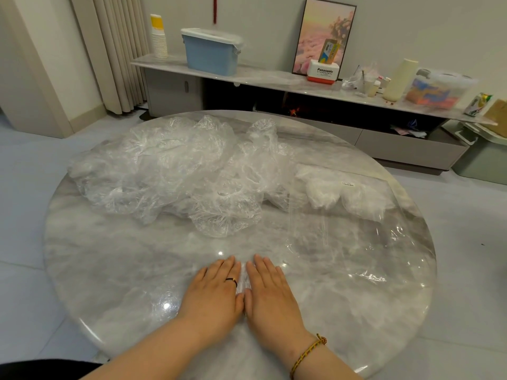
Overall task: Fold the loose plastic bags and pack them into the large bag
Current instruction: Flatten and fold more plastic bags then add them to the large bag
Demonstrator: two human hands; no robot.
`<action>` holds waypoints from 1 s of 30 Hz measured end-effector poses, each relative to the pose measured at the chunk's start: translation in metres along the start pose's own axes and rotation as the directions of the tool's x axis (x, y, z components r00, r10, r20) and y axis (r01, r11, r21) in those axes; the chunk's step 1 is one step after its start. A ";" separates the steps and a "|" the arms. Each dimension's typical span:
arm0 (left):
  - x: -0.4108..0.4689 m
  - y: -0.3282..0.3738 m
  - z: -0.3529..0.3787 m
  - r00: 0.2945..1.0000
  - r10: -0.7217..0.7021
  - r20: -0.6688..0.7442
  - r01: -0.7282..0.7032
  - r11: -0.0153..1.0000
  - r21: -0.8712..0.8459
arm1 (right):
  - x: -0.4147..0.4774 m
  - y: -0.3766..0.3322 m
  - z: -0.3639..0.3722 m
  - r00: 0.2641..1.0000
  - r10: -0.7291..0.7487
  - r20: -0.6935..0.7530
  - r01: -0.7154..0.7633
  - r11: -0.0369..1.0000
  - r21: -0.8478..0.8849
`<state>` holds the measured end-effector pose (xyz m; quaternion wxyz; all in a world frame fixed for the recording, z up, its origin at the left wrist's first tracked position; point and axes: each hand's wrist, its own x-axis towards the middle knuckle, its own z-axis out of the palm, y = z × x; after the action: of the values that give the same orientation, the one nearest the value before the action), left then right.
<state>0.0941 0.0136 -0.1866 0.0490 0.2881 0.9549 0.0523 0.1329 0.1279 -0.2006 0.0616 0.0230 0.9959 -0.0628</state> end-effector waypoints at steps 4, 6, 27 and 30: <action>0.010 -0.003 -0.018 0.992 -0.120 0.032 0.123 0.986 -0.115 | 0.000 0.005 -0.015 0.996 -0.021 -0.084 0.038 0.978 0.205; 0.014 -0.009 -0.018 0.979 -0.185 0.088 0.199 0.961 -0.191 | 0.001 0.009 -0.018 0.988 -0.099 -0.122 0.130 0.951 0.281; 0.020 0.053 -0.056 0.949 -0.301 0.090 0.113 0.058 -0.992 | -0.022 0.028 -0.072 0.915 0.397 0.070 -0.060 -0.037 0.998; 0.023 0.064 -0.058 0.966 -0.241 0.092 0.126 0.132 -0.983 | -0.022 0.042 -0.076 0.875 0.475 0.096 -0.048 -0.114 0.992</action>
<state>0.1031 0.0752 -0.1224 0.1875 0.0657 0.7206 0.6643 0.1478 0.1781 -0.1276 -0.1119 0.2688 0.6056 -0.7406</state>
